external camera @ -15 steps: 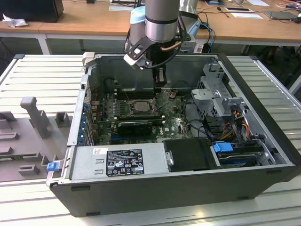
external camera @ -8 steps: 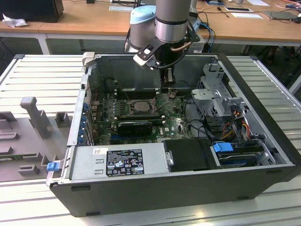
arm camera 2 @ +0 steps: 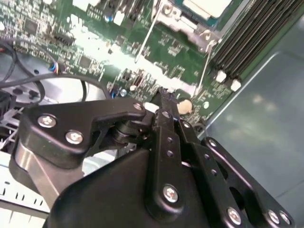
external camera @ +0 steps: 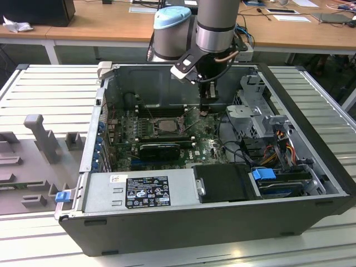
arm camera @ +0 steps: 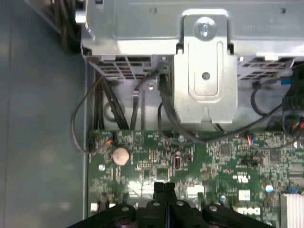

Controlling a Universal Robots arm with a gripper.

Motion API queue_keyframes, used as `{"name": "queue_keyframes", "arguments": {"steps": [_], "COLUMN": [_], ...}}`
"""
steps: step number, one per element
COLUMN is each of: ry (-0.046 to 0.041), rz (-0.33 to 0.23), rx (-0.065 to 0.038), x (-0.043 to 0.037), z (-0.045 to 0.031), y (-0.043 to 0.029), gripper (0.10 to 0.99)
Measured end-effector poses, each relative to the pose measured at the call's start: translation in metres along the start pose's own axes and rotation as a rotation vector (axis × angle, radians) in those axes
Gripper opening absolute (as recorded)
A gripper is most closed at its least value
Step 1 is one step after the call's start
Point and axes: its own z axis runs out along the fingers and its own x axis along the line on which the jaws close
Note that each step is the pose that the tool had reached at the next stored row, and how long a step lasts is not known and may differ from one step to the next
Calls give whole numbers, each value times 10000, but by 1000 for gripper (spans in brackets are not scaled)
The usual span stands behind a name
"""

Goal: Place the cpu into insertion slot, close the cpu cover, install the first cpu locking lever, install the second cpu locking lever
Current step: 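Close the cpu cover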

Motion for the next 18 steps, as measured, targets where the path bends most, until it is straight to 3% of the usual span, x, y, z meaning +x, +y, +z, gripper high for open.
{"name": "queue_keyframes", "arguments": {"steps": [5, 6, 8, 18], "ry": [0, -1, -1, -1], "rz": [1, 1, 3, 0], "rx": [7, 49, 89, 90], "x": [-3, -10, -12, -14], "z": [104, 115, 122, 118], "y": [9, 9, 4, -79], "gripper": [106, 106, 106, 106]}}
